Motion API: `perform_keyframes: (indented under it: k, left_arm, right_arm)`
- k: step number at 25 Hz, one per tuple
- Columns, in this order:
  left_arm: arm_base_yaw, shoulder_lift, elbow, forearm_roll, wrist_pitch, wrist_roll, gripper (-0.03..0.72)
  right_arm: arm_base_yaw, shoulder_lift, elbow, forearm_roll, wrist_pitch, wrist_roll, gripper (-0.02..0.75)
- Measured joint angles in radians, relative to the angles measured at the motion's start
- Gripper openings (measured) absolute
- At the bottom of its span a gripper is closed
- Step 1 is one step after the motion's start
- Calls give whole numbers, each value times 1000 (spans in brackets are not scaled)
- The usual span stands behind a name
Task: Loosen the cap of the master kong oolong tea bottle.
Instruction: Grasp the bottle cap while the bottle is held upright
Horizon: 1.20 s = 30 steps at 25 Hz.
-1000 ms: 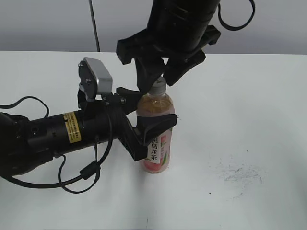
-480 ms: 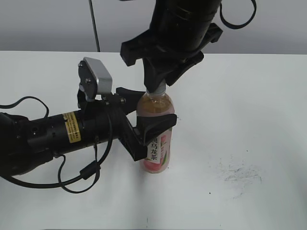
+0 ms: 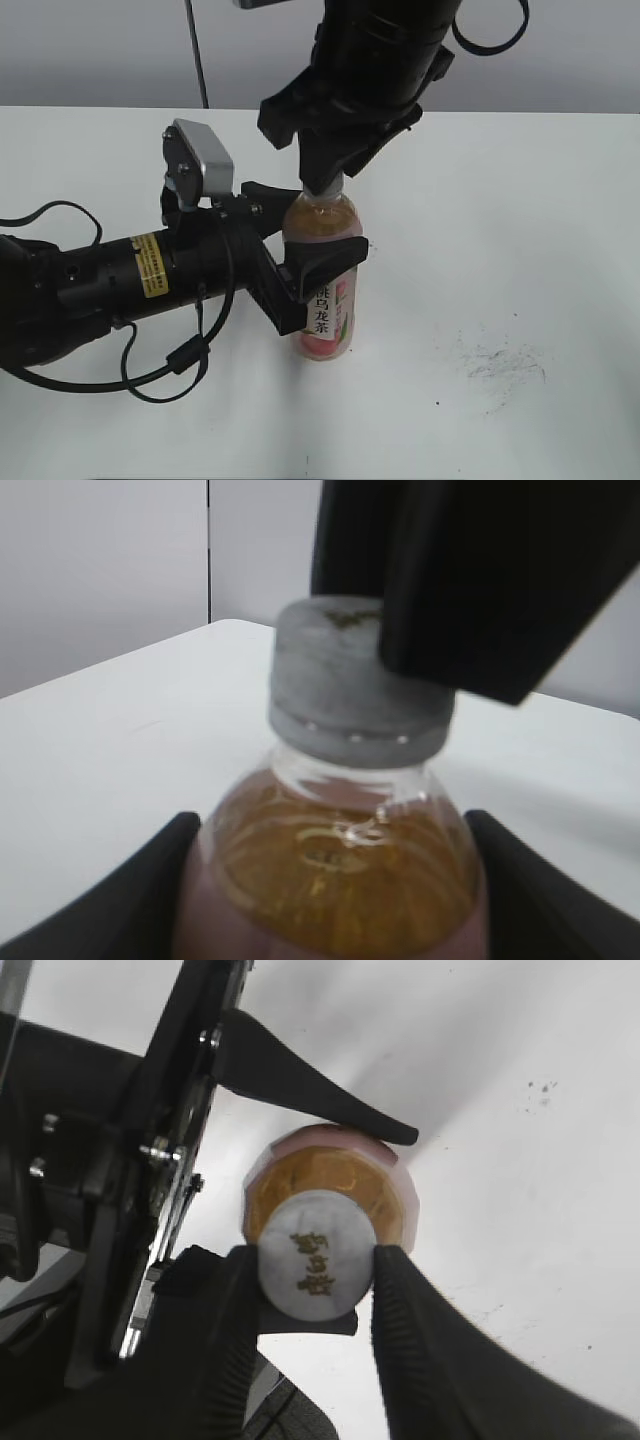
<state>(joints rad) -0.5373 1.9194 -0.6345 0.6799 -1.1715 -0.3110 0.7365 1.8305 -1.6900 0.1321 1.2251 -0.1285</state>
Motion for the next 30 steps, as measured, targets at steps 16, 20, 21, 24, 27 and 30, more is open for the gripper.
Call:
perform_keyframes:
  k: [16,20,21,24,27,30]
  left_arm:
    - [0,0,0,-8,3,0,455]
    - [0,0,0,-8,3,0,455]
    - [0,0,0,-8,3,0,455]
    - [0,0,0,-7,3,0,455]
    - [0,0,-1,-7,4,0,454]
    - [0,0,-1,8,2,3,454]
  right_arm:
    - [0,-4,-3,3,-5,-548,174]
    - [0,-4,-3,3,-5,-644,146]
    - [0,-4,-3,3,-5,-652,146]
    - [0,-4,-3,3,-5,-630,193]
    - [1,-4,-3,15,-1,-538,339]
    - [3,-4,-1,19,-1,-409,427]
